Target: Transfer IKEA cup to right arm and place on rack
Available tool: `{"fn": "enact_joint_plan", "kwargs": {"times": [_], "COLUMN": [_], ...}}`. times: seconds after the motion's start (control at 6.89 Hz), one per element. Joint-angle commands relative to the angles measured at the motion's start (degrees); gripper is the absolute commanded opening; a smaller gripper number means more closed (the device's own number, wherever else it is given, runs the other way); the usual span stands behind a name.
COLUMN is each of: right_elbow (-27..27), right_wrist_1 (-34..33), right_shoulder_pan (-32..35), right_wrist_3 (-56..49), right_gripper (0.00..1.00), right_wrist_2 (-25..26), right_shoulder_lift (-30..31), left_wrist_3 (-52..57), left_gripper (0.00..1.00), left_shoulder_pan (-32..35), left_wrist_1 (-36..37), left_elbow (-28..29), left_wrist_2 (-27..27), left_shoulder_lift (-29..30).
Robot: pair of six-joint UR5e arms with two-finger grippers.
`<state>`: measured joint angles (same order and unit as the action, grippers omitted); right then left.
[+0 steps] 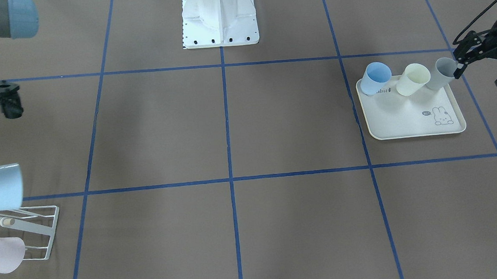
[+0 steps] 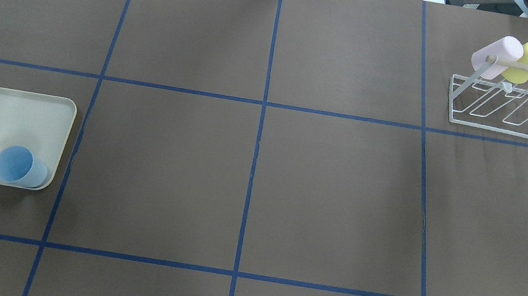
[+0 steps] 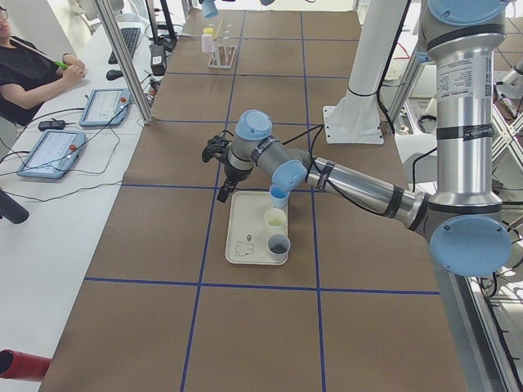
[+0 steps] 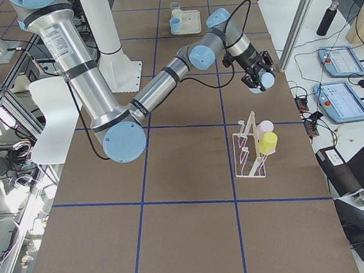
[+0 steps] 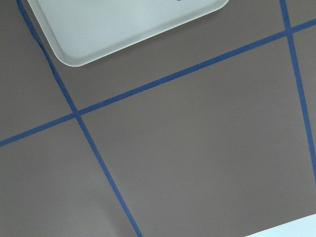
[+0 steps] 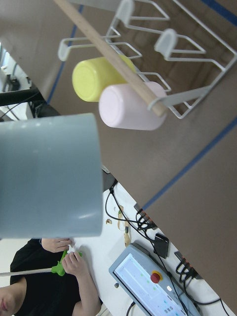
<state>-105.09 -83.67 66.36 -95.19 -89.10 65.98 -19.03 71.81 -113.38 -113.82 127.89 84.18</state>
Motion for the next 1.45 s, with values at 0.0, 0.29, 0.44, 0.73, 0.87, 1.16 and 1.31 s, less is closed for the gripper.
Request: {"fn": "enact_joint_plan", "kwargs": {"times": [0.0, 0.29, 0.44, 0.73, 0.87, 1.16, 1.31], "right_elbow": [6.70, 19.34, 23.14, 26.50, 28.00, 28.45, 28.45], "right_wrist_1": [9.58, 27.70, 32.21, 38.98, 40.76, 41.04, 41.13], "right_shoulder_pan": [1.93, 3.68, 3.95, 3.86, 3.86, 2.81, 2.37], "right_wrist_3": [-6.32, -8.94, -9.39, -9.57, -9.57, -9.57, -9.57], "right_gripper": [0.00, 0.00, 0.00, 0.00, 0.00, 0.00, 0.00], "right_wrist_2": [3.23, 3.23, 3.23, 3.32, 3.41, 6.90, 7.36], "right_shoulder_lift": [1.86, 3.11, 3.19, 6.08, 6.27, 6.44, 6.79], "left_wrist_3": [0.22, 0.22, 0.22, 0.22, 0.13, 0.13, 0.13], "left_gripper": [1.00, 1.00, 1.00, 1.00, 1.00, 1.00, 1.00], "left_shoulder_pan": [0.26, 0.26, 0.26, 0.26, 0.17, 0.17, 0.17], "left_wrist_1": [-0.08, -0.08, -0.08, -0.08, -0.08, -0.08, -0.08], "left_elbow": [0.18, 0.18, 0.18, 0.27, 0.27, 0.27, 0.27], "left_wrist_2": [0.43, 0.43, 0.43, 0.43, 0.43, 0.43, 0.43], "left_shoulder_lift": [-0.16, -0.16, -0.16, -0.16, -0.16, -0.16, -0.16]}}
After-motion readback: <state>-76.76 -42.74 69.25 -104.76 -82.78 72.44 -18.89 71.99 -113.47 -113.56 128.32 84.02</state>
